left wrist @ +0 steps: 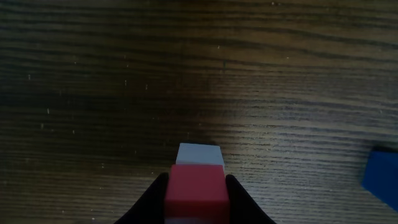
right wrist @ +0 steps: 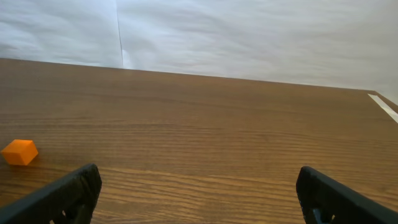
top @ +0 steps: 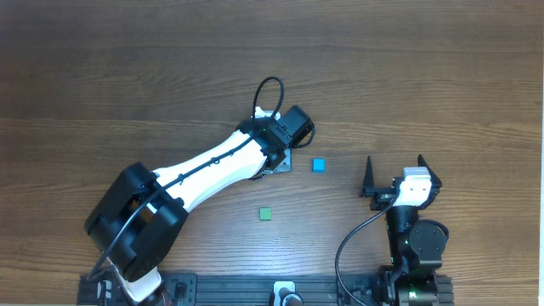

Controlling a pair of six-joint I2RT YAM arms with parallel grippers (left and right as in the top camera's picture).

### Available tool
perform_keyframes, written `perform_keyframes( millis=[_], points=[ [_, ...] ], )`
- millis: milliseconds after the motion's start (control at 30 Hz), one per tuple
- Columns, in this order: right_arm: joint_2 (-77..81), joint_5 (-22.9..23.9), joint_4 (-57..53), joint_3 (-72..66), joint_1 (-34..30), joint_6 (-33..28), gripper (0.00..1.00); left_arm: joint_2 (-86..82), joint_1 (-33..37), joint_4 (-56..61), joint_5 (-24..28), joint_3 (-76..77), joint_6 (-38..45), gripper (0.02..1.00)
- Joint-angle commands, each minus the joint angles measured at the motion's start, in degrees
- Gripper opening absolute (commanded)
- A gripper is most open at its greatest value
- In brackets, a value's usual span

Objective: Stack Cubes

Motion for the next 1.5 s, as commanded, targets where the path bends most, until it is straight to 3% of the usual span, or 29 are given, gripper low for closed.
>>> perform_keyframes(
  millis=[33, 833, 967, 1333, 1500],
  points=[
    [-0.5, 0.1, 0.0, -0.4, -0.3, -0.1, 0.993, 1.0, 0.5, 0.2, -1.3, 0.6, -0.8, 0.056],
    [-0.5, 0.1, 0.0, -0.4, -0.3, -0.1, 0.993, 2.2, 0.6, 1.0, -0.6, 0.6, -0.8, 0.066],
    [-0.5, 0.1, 0.0, -0.4, -0.3, -0.1, 0.991, 2.2, 0.6, 1.0, -0.6, 0.6, -0.8, 0.198],
    [-0.5, 0.1, 0.0, -0.4, -0.3, -0.1, 0.993, 2.2, 0.6, 1.0, -0.6, 0.6, -0.8, 0.741],
    [-0.5, 0.1, 0.0, -0.4, -0.3, -0.1, 0.991, 2.2, 0.6, 1.2, -0.6, 0.6, -0.8, 0.941]
  ],
)
